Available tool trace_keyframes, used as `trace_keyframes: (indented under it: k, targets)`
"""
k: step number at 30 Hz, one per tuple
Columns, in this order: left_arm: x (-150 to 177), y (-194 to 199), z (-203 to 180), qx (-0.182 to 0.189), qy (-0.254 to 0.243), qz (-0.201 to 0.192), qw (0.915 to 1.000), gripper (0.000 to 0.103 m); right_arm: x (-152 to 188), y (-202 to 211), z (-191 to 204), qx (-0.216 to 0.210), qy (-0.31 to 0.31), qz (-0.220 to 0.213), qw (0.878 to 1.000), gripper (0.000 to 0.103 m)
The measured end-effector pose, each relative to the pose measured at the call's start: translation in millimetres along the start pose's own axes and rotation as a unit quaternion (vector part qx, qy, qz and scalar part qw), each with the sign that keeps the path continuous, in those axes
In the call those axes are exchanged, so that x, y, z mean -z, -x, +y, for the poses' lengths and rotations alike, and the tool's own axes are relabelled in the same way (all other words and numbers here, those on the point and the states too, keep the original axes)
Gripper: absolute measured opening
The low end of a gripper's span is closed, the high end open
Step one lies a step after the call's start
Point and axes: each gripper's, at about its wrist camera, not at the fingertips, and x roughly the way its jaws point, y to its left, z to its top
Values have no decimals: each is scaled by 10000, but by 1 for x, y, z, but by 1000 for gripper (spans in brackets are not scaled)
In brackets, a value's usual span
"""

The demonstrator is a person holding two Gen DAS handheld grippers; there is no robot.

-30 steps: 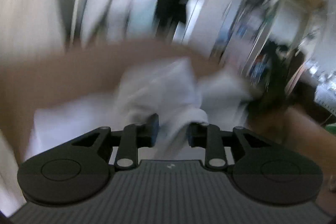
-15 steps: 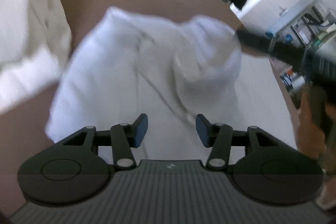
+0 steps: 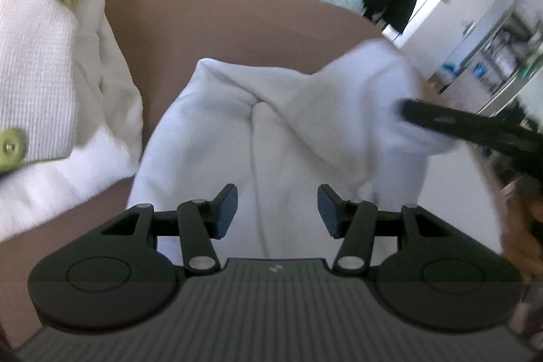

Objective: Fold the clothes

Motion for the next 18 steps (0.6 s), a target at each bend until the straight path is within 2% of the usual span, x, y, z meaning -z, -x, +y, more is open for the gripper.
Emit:
trace_keyframes:
  k: [2, 3, 4, 6, 8, 9, 11, 12, 13, 14, 15, 16, 18]
  targets:
    - [-2, 1, 3, 171, 231, 4, 9996, 52, 0, 37, -3, -163, -146, -395, 9990, 6]
    - [-3, 3, 2, 81, 256, -42, 9996, 51, 4, 56, -1, -108, -56, -475, 9988, 6]
    - [-3, 6, 0, -13, 261, -90, 9996, 50, 14, 72, 7, 101, 222, -356, 9991, 6]
    - [-2, 14, -12, -156, -80, -199, 9996, 50, 40, 91, 18, 456, 687, 52, 9966, 6]
    - [0, 17, -19, -13, -198, -139, 9997, 51, 73, 97, 21, 693, 922, 573, 9917, 8]
    - [2, 17, -22, 114, -136, -80, 9998, 51, 89, 97, 17, 773, 895, 858, 9893, 8]
    - [11, 16, -26, 310, -31, 79, 9995, 51, 109, 93, 4, 1357, 682, 1349, 9791, 14]
    - [15, 11, -30, 330, -84, 163, 9993, 51, 113, 92, 1, 1752, 561, 1454, 9721, 19]
    - [19, 6, -34, 347, -144, 247, 9990, 51, 116, 91, -2, 2144, 440, 1556, 9633, 19]
    - [25, 1, -39, 342, -256, 324, 9986, 51, 116, 94, -4, 2356, 303, 1513, 9595, 20]
    - [31, -5, -44, 342, -363, 408, 9979, 51, 110, 101, -3, 2256, 135, 1275, 9657, 24]
    - [36, -11, -49, 403, -443, 550, 9967, 51, 103, 108, -2, 2013, -43, 1047, 9739, 38]
    - [49, -23, -60, 699, -590, 892, 9918, 54, 89, 118, -1, 1510, -359, 713, 9853, 55]
